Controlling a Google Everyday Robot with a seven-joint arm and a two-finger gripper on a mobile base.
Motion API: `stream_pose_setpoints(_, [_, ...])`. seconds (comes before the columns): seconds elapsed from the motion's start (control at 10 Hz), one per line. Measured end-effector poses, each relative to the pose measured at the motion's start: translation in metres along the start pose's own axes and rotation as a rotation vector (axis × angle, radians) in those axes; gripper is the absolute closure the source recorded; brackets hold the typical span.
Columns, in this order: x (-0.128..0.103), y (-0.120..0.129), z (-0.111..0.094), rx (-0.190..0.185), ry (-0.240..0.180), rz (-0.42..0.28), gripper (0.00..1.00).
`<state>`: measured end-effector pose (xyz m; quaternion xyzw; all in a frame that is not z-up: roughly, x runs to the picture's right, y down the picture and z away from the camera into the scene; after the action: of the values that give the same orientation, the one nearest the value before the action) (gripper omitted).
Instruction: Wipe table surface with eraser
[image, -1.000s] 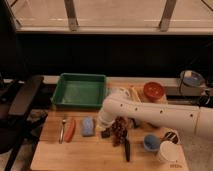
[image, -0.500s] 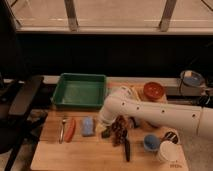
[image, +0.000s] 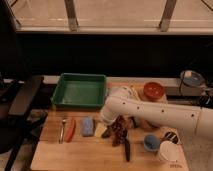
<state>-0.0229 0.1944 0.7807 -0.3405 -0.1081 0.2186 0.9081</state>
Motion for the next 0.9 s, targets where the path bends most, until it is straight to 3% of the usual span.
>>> stream_pose_setpoints(0.6, [0.005, -0.019, 0.023, 0.011, 0.030, 0.062, 0.22])
stream_pose_setpoints(0.9, [0.031, -0.032, 0.050, 0.025, 0.067, 0.193, 0.22])
